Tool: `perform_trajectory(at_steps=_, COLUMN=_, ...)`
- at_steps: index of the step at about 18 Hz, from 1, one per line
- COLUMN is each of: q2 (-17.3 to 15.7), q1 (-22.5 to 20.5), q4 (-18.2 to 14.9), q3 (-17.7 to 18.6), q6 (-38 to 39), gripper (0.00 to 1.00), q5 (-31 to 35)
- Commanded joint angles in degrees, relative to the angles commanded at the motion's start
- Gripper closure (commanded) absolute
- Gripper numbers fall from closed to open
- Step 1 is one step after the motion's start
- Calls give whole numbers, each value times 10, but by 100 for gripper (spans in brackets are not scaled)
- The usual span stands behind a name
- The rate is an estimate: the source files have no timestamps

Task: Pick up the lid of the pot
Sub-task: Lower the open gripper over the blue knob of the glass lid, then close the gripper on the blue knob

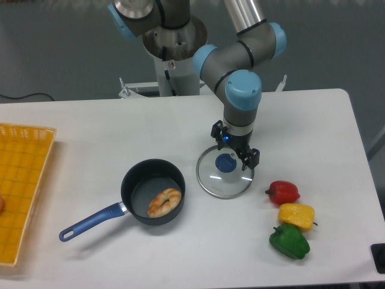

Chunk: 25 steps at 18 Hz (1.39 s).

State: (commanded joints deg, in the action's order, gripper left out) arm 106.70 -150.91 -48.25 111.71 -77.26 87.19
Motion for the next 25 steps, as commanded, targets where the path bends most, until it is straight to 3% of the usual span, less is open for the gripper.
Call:
perform_trajectory(at_steps=7, q2=9, q1=4, q4=22, q3=11, q6=4, gripper=0, q5=0)
perform_trajectory(at_steps=25, q2=25, q1=15, q4=25, q3=3, q6=19, gripper=0, q5=1)
